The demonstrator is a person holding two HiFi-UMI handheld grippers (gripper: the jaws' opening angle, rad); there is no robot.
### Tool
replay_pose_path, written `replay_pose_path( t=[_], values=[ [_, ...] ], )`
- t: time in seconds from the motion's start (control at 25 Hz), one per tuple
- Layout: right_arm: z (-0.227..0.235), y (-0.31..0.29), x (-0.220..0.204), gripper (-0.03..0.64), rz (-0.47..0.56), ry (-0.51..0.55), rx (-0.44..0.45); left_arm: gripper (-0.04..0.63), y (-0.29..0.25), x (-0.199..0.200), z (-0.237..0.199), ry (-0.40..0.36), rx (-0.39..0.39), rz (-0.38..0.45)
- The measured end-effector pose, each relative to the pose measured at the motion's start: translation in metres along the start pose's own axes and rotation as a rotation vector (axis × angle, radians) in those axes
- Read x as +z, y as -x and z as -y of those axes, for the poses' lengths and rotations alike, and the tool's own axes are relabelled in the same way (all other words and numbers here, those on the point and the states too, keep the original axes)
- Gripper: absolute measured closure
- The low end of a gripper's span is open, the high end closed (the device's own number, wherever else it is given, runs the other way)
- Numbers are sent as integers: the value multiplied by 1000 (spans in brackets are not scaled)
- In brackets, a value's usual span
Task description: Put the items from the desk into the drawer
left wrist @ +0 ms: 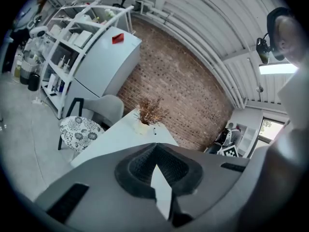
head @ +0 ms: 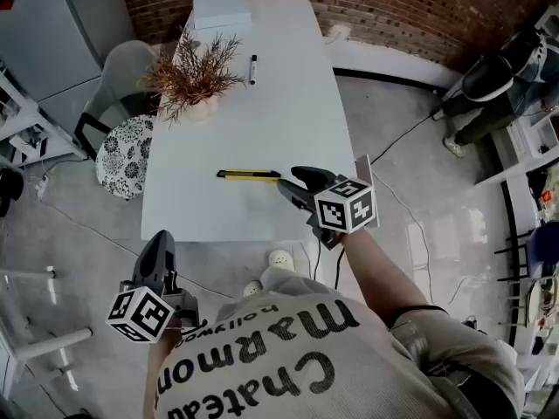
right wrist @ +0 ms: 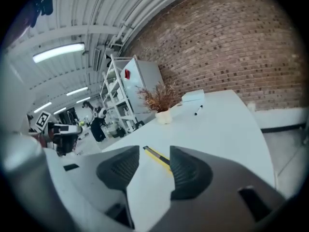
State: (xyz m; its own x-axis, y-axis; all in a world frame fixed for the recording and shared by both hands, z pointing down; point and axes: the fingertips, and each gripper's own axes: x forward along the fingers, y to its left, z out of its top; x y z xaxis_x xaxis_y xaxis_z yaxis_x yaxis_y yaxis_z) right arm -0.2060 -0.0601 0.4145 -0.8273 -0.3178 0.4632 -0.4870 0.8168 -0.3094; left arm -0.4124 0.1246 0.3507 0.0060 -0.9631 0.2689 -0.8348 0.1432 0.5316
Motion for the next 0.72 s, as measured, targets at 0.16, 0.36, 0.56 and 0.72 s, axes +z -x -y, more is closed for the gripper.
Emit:
replay_pose_path(
  t=[0.16, 0.36, 0.56, 0.72],
  values=[
    [5, -34, -2, 413, -100, 95, 6, 594, 15, 8, -34, 33, 80, 38],
    [2, -75, -10, 416, -218, 153, 78, 594, 20, 10, -61, 73, 152, 64],
    [-1, -108, -25, 415, -380, 306, 147, 594, 10, 16, -77, 108, 202, 94],
    [2, -125, -40, 410, -488, 398, 190, 594, -5, 19, -78, 118, 223, 95]
  ],
)
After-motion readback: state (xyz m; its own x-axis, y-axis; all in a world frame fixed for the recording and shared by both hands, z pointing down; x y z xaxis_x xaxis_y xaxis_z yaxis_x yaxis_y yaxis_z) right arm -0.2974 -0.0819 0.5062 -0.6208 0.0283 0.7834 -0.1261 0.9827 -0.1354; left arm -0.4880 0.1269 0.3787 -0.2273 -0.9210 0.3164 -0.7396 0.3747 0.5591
